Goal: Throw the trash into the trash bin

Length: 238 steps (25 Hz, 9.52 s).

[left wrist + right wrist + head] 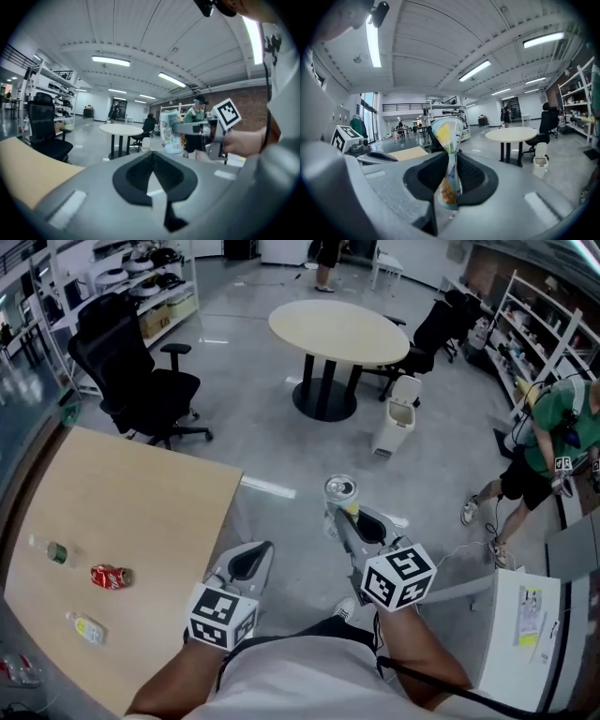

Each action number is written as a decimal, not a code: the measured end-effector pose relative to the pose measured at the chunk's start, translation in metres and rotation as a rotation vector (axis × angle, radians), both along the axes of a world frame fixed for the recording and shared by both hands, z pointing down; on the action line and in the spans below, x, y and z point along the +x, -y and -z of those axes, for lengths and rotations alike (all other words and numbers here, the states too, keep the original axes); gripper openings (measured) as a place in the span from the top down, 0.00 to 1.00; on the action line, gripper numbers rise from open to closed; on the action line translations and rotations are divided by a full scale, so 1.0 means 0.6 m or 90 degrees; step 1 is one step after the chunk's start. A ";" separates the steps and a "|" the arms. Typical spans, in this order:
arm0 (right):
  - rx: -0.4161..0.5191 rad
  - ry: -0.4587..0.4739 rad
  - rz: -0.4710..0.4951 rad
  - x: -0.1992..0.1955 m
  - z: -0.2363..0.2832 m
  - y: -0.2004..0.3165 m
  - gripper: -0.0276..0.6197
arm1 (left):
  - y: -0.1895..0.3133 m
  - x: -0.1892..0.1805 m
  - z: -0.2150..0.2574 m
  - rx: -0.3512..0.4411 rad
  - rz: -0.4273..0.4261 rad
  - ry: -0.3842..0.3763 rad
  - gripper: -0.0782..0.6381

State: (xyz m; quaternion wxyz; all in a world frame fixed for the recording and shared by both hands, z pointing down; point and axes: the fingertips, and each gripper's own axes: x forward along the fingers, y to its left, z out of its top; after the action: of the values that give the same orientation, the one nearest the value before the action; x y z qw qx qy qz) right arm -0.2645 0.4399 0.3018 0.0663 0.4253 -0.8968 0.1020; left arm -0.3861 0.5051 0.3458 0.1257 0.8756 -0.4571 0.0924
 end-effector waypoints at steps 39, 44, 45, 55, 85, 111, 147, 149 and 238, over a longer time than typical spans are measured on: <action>0.005 0.038 -0.308 0.660 -0.012 0.084 0.86 | 0.215 0.657 0.022 0.010 -0.305 0.005 0.88; -0.001 0.043 -0.314 0.675 -0.023 0.086 0.86 | 0.228 0.661 0.017 0.004 -0.303 0.014 0.88; -0.002 0.041 -0.315 0.677 -0.025 0.086 0.86 | 0.230 0.663 0.013 0.001 -0.303 0.015 0.88; -0.005 0.040 -0.333 0.694 -0.035 0.096 0.86 | 0.252 0.696 0.010 0.004 -0.326 0.009 0.88; -0.073 0.021 -0.311 0.701 -0.087 0.293 0.86 | 0.453 0.693 -0.032 -0.047 -0.284 0.004 0.88; -0.047 -0.030 -0.303 0.683 -0.044 0.632 0.86 | 0.797 0.673 -0.007 -0.018 -0.281 -0.013 0.88; -0.044 -0.025 -0.283 0.711 -0.044 0.747 0.86 | 0.894 0.697 -0.009 -0.024 -0.254 -0.037 0.88; -0.043 -0.023 -0.284 0.721 -0.042 0.762 0.86 | 0.910 0.706 -0.009 -0.027 -0.252 -0.036 0.88; -0.231 -0.043 -0.255 0.910 -0.278 1.306 0.86 | 1.414 0.928 -0.196 -0.156 -0.279 0.058 0.88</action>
State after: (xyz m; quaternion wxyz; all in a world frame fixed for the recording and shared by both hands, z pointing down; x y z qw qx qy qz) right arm 0.2817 -0.3438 0.4685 0.1498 0.5788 -0.7591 0.2575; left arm 0.1710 -0.3431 0.4632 0.1871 0.9270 -0.2467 0.2116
